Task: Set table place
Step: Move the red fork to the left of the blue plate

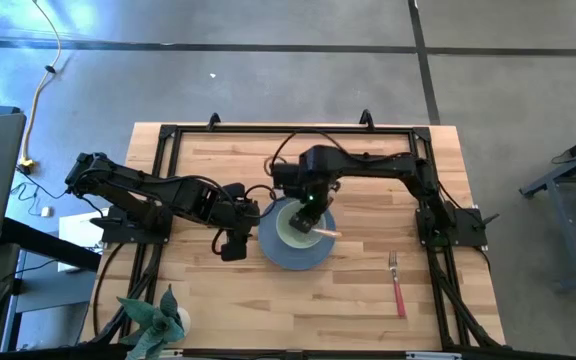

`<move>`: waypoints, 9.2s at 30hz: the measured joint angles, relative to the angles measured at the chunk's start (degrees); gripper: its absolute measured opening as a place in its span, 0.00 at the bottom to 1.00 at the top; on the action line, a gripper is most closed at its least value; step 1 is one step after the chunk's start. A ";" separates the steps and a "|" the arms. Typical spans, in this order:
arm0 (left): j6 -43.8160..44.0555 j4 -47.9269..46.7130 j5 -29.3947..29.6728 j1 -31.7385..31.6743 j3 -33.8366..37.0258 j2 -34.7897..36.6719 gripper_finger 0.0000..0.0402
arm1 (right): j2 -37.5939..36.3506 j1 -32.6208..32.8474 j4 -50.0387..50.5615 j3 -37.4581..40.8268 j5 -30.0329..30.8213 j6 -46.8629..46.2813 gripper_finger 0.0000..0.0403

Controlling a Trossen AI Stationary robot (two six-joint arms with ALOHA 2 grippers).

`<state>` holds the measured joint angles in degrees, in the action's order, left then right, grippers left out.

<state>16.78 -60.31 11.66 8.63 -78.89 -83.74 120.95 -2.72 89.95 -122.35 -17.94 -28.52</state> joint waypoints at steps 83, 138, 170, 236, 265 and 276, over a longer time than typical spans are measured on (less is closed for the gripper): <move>2.88 3.23 -0.48 -0.01 0.00 -0.02 0.50 | -29.74 52.93 -53.47 79.25 12.49 -101.89 0.20; 2.58 3.13 -0.54 0.00 0.00 -0.02 0.50 | -42.01 29.40 -34.66 70.06 32.72 -77.95 0.01; 1.84 3.15 -0.70 0.01 -0.02 -0.02 0.50 | -35.73 17.73 -39.66 70.14 26.24 -64.25 0.01; -2.88 49.77 0.49 -2.22 -0.02 0.00 0.50 | -44.06 24.28 -26.04 40.57 52.47 -44.42 0.01; -2.86 62.35 -16.52 -15.51 0.00 -8.46 0.50 | -44.11 24.26 -38.40 40.68 53.80 -30.35 0.01; -4.53 60.84 -13.22 -15.53 -0.02 -8.44 0.50 | -44.11 24.19 -42.40 40.68 53.79 -27.22 0.01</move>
<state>12.25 0.53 -1.56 -6.90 -78.91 -92.18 76.84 21.47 47.55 -81.67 35.84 -55.73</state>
